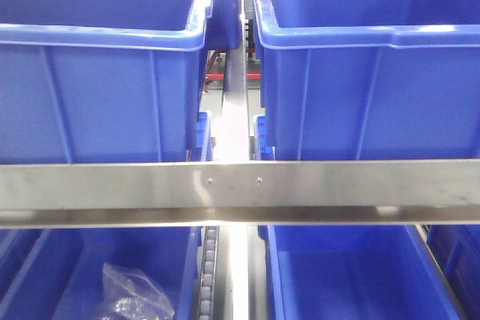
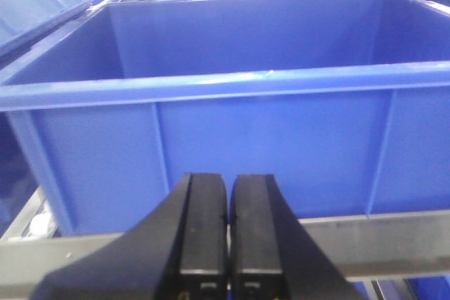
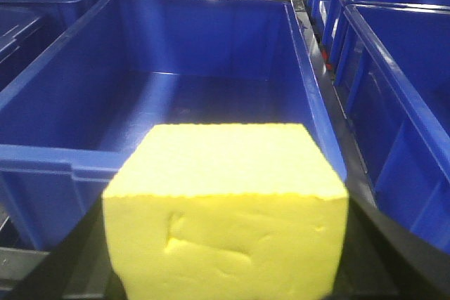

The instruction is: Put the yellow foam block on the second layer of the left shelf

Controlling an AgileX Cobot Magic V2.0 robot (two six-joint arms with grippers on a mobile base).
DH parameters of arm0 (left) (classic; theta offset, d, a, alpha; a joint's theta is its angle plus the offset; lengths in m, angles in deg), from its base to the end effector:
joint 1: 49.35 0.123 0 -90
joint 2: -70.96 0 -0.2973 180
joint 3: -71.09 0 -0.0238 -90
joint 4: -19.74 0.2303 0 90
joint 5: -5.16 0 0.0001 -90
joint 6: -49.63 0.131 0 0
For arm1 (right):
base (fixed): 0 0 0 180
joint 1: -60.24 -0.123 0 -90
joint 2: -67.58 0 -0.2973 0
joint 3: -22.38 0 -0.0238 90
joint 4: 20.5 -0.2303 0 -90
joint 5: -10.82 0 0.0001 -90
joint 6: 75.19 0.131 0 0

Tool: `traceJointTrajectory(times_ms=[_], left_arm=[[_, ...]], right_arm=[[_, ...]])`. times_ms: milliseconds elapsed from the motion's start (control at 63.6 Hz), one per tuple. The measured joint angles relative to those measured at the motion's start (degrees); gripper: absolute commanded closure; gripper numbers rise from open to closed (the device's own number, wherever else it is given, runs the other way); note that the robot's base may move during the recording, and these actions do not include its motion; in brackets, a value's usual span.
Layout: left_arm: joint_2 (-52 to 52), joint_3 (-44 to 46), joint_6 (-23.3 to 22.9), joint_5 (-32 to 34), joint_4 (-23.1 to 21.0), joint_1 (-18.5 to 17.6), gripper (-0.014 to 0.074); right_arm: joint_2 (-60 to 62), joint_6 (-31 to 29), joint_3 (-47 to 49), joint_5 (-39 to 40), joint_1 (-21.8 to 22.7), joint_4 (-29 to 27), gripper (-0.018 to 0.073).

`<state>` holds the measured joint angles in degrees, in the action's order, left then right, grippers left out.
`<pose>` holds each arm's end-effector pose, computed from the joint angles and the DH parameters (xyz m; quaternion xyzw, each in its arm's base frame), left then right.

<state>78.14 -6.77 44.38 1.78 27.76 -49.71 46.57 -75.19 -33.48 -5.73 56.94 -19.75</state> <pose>0.0634 0.0007 0.2074 0.0160 0.6969 0.0179 0.7168 0.0720 0.0037 0.2972 -0.0242 0.7275 0.0141 0.6856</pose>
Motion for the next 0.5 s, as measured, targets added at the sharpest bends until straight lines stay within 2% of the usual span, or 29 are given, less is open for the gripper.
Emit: traceJointTrajectory(times_ms=[503], left_arm=[[0.00, 0.00, 0.00, 0.00, 0.00, 0.00, 0.0460]], right_arm=[[0.00, 0.00, 0.00, 0.66, 0.00, 0.00, 0.0110]])
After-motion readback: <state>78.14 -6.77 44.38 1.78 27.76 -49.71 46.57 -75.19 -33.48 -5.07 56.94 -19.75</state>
